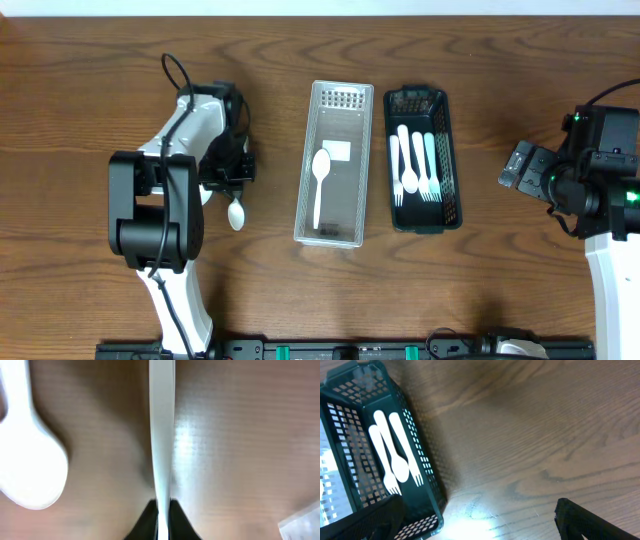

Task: Pack container
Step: 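Grasp a second white spoon with the left gripper, then place the second spoon into the clear tray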

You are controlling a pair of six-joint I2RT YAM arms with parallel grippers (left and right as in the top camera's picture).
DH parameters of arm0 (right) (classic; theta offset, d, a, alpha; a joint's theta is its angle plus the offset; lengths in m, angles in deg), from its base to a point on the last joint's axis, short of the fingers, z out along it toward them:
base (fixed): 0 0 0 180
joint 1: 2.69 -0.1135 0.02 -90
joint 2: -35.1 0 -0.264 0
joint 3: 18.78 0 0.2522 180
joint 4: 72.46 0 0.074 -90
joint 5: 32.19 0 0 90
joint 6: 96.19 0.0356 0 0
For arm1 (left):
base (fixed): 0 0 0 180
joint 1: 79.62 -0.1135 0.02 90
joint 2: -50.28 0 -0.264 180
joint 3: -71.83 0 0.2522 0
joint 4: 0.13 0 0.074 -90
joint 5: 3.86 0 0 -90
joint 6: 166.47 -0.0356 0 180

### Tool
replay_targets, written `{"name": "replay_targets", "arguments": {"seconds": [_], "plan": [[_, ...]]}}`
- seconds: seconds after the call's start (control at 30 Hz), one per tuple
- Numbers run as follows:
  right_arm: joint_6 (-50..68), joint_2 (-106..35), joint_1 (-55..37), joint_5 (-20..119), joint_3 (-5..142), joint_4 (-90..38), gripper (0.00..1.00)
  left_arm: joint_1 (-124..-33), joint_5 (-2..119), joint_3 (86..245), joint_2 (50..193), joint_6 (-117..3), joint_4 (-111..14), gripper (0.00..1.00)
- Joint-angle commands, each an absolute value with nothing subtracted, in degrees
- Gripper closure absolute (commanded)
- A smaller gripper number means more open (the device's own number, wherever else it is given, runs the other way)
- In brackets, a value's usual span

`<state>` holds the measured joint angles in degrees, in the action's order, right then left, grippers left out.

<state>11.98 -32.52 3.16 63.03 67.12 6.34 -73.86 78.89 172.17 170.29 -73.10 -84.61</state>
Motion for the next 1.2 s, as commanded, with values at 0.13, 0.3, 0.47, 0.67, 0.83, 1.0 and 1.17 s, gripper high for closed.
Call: {"name": "replay_targets", "arguments": {"seconds": [0.13, 0.3, 0.47, 0.67, 0.83, 1.0, 1.17], "plan": [[12.0, -32.7, 3.5, 63.6, 66.8, 6.2, 0.01, -68.3, 72.4, 180.7, 154.5, -72.0, -89.5, 0.94], [12.0, -32.7, 3.5, 63.6, 66.8, 6.2, 0.01, -57.2, 71.5, 180.6, 144.6, -68.7, -85.0, 0.94], [12.0, -32.7, 3.5, 63.6, 66.8, 6.2, 0.01, -44.7, 81.6, 178.3, 144.4, -64.8, -78.5, 0.90], [12.0, -32.7, 3.5, 63.6, 66.8, 6.7, 0.01, -39.5, 86.2, 171.5, 152.2, -61.1, -69.8, 0.74], [12.0, -32.7, 3.5, 63.6, 66.8, 6.9, 0.01, -39.7, 86.2, 171.7, 157.3, -61.1, -69.6, 0.75], [12.0, -32.7, 3.5, 63.6, 66.8, 6.9, 0.01, -41.5, 86.3, 177.0, 153.5, -60.9, -76.7, 0.73], [12.0, -32.7, 3.5, 63.6, 66.8, 6.8, 0.01, -46.3, 94.4, 178.9, 145.1, -61.0, -82.2, 0.50]]}}
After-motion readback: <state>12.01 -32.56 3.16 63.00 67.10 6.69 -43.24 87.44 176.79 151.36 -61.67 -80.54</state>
